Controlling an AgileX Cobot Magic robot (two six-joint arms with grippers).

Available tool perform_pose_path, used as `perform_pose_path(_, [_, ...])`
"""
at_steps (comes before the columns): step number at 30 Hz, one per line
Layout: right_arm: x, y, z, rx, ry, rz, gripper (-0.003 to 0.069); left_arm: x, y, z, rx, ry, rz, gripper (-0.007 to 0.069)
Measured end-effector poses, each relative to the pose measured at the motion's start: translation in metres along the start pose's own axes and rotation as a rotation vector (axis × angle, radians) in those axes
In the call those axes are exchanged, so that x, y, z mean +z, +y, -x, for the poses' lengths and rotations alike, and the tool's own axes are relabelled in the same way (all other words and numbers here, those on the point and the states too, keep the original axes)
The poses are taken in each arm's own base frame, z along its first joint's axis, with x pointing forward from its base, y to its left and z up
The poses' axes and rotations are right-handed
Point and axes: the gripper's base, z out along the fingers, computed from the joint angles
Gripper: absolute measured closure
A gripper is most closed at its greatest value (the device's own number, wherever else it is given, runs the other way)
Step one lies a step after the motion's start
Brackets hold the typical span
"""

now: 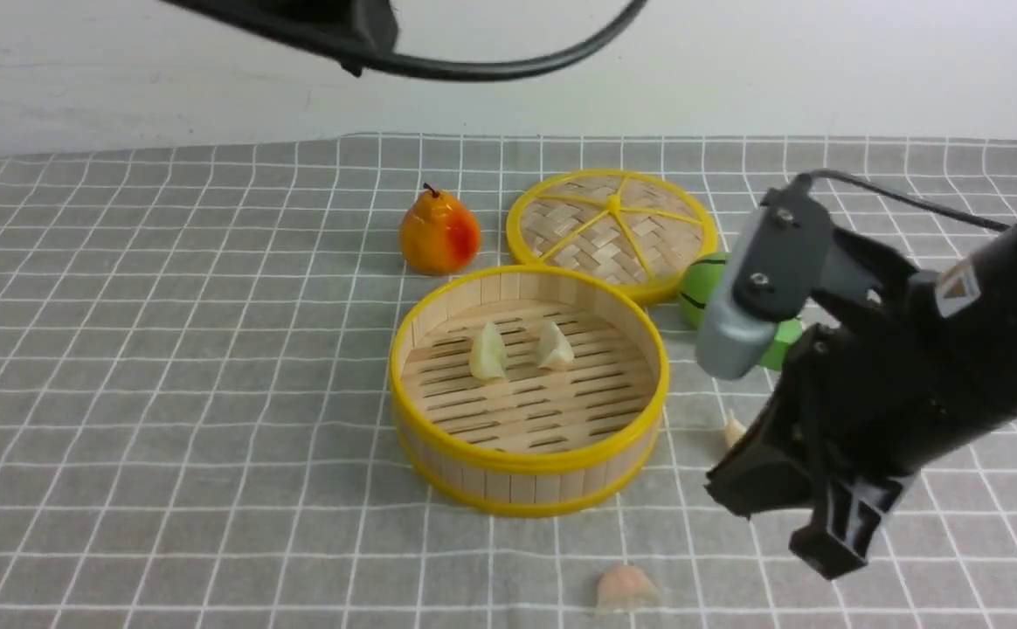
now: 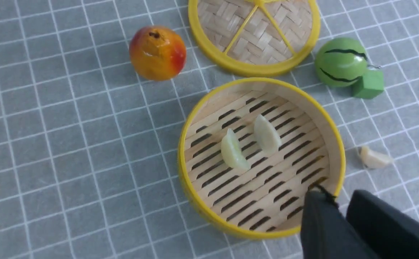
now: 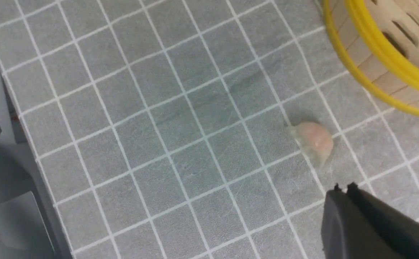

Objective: Put the dumplings into the steamer on the table with the grey tablecloth.
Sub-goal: 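Reach for and grasp a dumpling lying on the table beside the steamer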

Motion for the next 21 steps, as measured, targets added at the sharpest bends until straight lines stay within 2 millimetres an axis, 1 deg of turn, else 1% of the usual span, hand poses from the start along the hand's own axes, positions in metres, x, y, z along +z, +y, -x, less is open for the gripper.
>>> perform_pose_path(1, [0.006, 0.002, 0.004, -0.026, 0.017, 0.006, 0.0671, -0.011, 0.003, -0.012, 0.001, 0.013, 0.004, 0.0620])
perform_pose_path(2, [0.010, 0.002, 0.004, -0.033, 0.029, 0.012, 0.0672, -0.017, 0.005, -0.019, 0.003, 0.018, 0.006, 0.0639])
perform_pose_path(3, [0.014, 0.002, 0.005, -0.044, 0.043, 0.015, 0.0673, -0.020, 0.007, -0.030, 0.003, 0.040, 0.011, 0.0638])
perform_pose_path(4, [0.022, 0.002, 0.006, -0.057, 0.070, 0.025, 0.0673, -0.033, 0.011, -0.046, 0.004, 0.049, 0.013, 0.0638])
perform_pose_path(6, [0.029, 0.001, 0.005, -0.066, 0.100, 0.029, 0.0673, -0.042, 0.016, -0.070, 0.004, 0.081, 0.016, 0.0638])
perform_pose_path(7, [0.037, -0.001, 0.004, -0.076, 0.130, 0.032, 0.0671, -0.047, 0.019, -0.089, 0.001, 0.105, 0.013, 0.0638])
perform_pose_path(8, [0.042, -0.003, 0.003, -0.084, 0.147, 0.033, 0.0666, -0.050, 0.022, -0.105, -0.002, 0.118, 0.007, 0.0638])
perform_pose_path(9, [0.045, -0.004, 0.002, -0.091, 0.161, 0.036, 0.0665, -0.051, 0.023, -0.114, -0.003, 0.125, 0.004, 0.0638])
perform_pose_path(10, [0.052, -0.007, 0.001, -0.112, 0.185, 0.045, 0.0656, -0.053, 0.025, -0.130, -0.008, 0.135, -0.006, 0.0638])
perform_pose_path(11, [0.059, -0.009, -0.001, -0.136, 0.209, 0.054, 0.0641, -0.054, 0.030, -0.151, -0.008, 0.146, -0.003, 0.0638])
perform_pose_path(12, [0.062, -0.010, -0.002, -0.156, 0.220, 0.060, 0.0630, -0.052, 0.032, -0.160, -0.008, 0.159, 0.000, 0.0638])
perform_pose_path(15, [0.079, -0.015, -0.005, -0.210, 0.256, 0.089, 0.0538, -0.049, 0.039, -0.202, -0.014, 0.178, -0.007, 0.0638])
perform_pose_path(17, [0.088, -0.018, -0.006, -0.227, 0.263, 0.093, 0.0473, -0.049, 0.043, -0.219, -0.015, 0.178, -0.009, 0.0638])
perform_pose_path(18, [0.099, -0.023, -0.006, -0.239, 0.260, 0.082, 0.0376, -0.047, 0.045, -0.235, -0.021, 0.183, -0.018, 0.0638])
perform_pose_path(19, [0.104, -0.025, -0.006, -0.241, 0.261, 0.077, 0.0332, -0.046, 0.046, -0.242, -0.024, 0.186, -0.021, 0.0638])
perform_pose_path(20, [0.107, -0.027, -0.006, -0.242, 0.260, 0.072, 0.0321, -0.045, 0.046, -0.245, -0.026, 0.187, -0.024, 0.0638])
perform_pose_path(21, [0.112, -0.030, -0.006, -0.244, 0.253, 0.056, 0.0269, -0.044, 0.047, -0.252, -0.031, 0.192, -0.031, 0.0638])
